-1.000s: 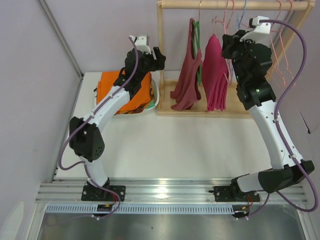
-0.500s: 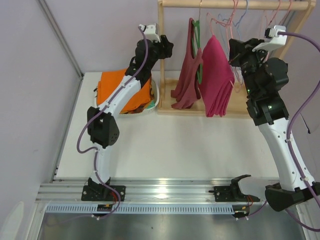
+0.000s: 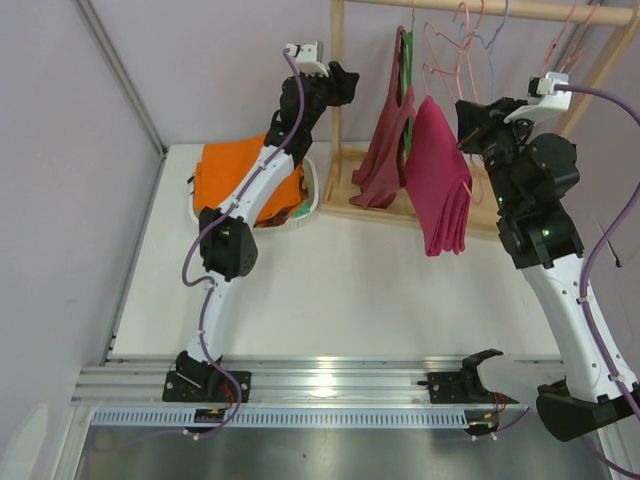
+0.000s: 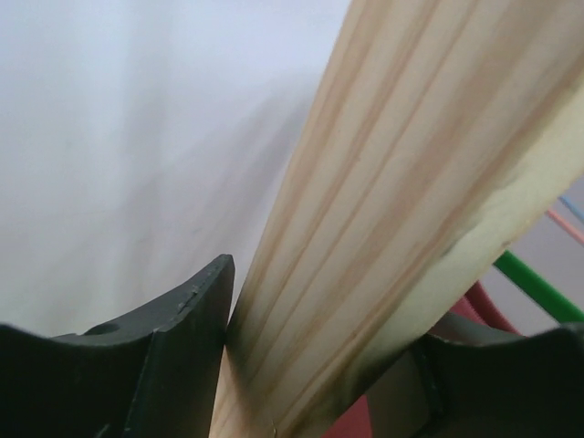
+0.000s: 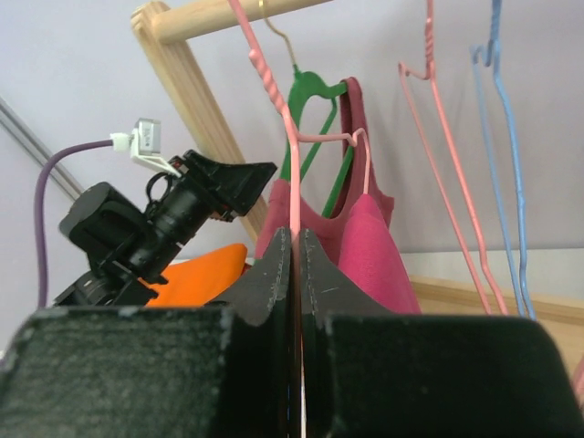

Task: Remove the trousers from the hanger

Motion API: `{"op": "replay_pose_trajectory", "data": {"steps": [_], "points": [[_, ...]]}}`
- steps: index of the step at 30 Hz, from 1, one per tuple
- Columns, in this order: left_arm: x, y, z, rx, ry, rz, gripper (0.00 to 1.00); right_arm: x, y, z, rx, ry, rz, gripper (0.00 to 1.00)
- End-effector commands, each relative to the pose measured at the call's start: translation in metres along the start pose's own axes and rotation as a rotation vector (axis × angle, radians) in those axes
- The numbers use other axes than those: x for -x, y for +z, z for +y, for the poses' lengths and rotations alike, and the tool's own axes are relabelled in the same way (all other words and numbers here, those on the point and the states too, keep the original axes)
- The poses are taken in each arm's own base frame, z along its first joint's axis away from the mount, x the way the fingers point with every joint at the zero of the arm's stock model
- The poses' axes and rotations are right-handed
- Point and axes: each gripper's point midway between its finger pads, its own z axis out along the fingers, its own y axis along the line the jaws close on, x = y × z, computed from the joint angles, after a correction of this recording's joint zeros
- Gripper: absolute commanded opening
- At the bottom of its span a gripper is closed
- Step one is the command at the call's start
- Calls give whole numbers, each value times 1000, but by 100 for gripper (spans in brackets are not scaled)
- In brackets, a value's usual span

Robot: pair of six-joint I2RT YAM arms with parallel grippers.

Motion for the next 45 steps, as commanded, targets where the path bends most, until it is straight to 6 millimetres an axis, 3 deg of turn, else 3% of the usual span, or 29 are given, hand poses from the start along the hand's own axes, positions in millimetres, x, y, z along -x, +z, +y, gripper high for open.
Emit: {"op": "replay_pose_trajectory", "data": {"steps": [1,2,3,8,9,10,11,14,15,16,19,21,22,23,24,25,26,29,30,32,34,35,38,39,40,42,45], "points": [[22,4,-63,-204,-129,-84,59,78,-27,27,92,48,-232,0],[13,7,-59,-195,-133,-80,60,75,-29,26,84,42,-222,0],[24,7,-65,-201,-136,-105,61,75,-31,26,82,36,-217,0],[29,3,-59,-160,-137,-100,84,69,-37,22,52,22,-185,0],[57,-6,-68,-176,-128,-135,88,70,-37,22,50,19,-187,0],[56,-10,-67,-176,-107,-120,96,70,-39,23,49,14,-181,0],[69,-19,-70,-180,-78,-123,99,70,-40,21,39,10,-180,0],[83,-36,-75,-190,-35,-95,100,67,-41,13,-7,1,-156,0],[110,-50,-85,-203,-21,-125,100,65,-41,11,-15,-4,-149,0],[95,-54,-78,-186,1,-84,99,65,-44,10,-22,-8,-144,0],[118,-82,-81,-163,32,-89,99,64,-49,7,-31,-10,-134,0],[96,-95,-71,-131,39,-32,99,69,-56,9,-16,-1,-141,0],[120,-112,-80,-144,45,-67,100,69,-59,11,-7,-5,-134,0],[98,-118,-71,-119,44,-17,100,71,-63,13,11,-11,-139,0],[103,-126,-72,-115,46,-18,99,72,-65,18,41,-17,-135,0],[119,-141,-76,-110,43,-33,99,72,-68,20,53,-20,-133,0],[104,-148,-69,-84,39,6,99,74,-71,21,63,-21,-137,0],[111,-177,-60,-9,12,14,100,72,-76,25,89,-27,-120,0],[100,-185,-53,16,4,36,99,70,-78,27,100,-23,-113,0],[100,-204,-53,21,1,35,99,69,-82,34,146,-19,-104,0],[79,-216,-44,49,-10,73,96,68,-87,40,179,-9,-95,0],[83,-221,-41,70,-14,63,94,68,-89,42,194,-7,-91,0],[70,-223,-34,106,-35,99,72,73,-97,47,223,8,-95,0],[62,-219,-31,115,-46,122,61,75,-100,48,233,13,-100,0],[68,-215,-34,110,-52,116,56,80,-106,50,246,17,-112,0],[56,-203,-34,102,-68,151,47,86,-112,53,264,30,-125,0],[58,-188,-36,105,-101,141,37,91,-124,64,333,40,-128,0]]}}
